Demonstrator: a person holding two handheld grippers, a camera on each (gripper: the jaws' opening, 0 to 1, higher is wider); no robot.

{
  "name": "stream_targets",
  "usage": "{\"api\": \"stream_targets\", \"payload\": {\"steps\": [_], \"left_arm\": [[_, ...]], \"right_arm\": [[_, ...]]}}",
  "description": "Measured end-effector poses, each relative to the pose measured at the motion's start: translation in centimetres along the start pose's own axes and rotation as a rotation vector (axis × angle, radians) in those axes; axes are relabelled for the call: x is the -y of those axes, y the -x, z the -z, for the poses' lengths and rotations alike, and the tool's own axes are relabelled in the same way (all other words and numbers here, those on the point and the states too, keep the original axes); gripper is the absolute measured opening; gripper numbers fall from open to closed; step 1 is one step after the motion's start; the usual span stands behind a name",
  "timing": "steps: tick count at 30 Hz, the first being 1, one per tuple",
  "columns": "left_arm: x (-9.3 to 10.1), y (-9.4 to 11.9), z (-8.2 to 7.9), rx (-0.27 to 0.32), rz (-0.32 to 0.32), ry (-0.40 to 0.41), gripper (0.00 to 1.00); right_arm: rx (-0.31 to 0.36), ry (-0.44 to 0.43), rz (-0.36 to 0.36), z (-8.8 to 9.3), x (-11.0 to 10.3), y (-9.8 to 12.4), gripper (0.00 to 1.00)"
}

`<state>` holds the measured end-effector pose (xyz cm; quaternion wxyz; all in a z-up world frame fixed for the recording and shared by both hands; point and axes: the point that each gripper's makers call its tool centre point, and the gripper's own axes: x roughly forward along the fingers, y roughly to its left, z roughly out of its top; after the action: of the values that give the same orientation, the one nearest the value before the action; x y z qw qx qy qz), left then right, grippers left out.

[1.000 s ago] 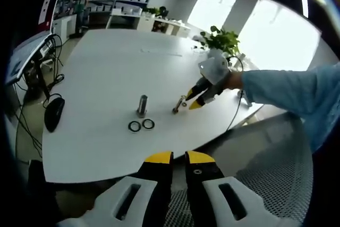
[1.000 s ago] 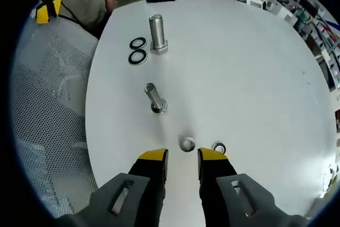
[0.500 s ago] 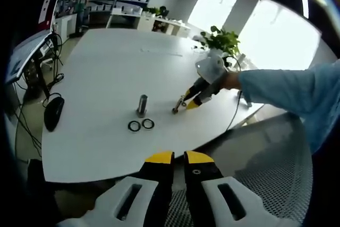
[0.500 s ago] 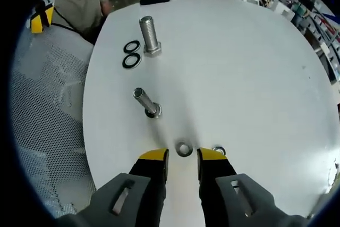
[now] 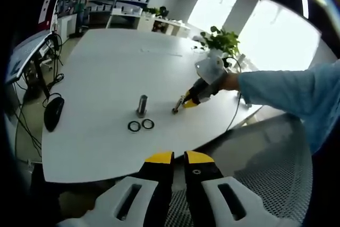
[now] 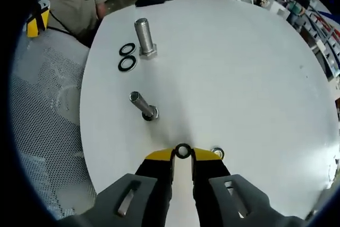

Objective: Place the washer onto the threaded stud by aligning its center hole with the stud, sliding it down to the base, and recovering from edge contact or off-axis alignment until the washer reaches the visible bottom stop.

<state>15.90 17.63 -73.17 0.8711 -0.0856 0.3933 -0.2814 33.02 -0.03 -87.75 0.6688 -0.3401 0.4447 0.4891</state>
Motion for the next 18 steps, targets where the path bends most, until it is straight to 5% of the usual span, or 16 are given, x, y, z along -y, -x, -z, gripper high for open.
{"api": "stream_targets", "payload": {"steps": [18], "left_arm": [[0.1, 0.0, -0.1, 0.004, 0.004, -0.002, 0.05]], "right_arm": [[0.015, 0.037, 0.020, -0.6, 0.0, 1.4, 0.14]]}}
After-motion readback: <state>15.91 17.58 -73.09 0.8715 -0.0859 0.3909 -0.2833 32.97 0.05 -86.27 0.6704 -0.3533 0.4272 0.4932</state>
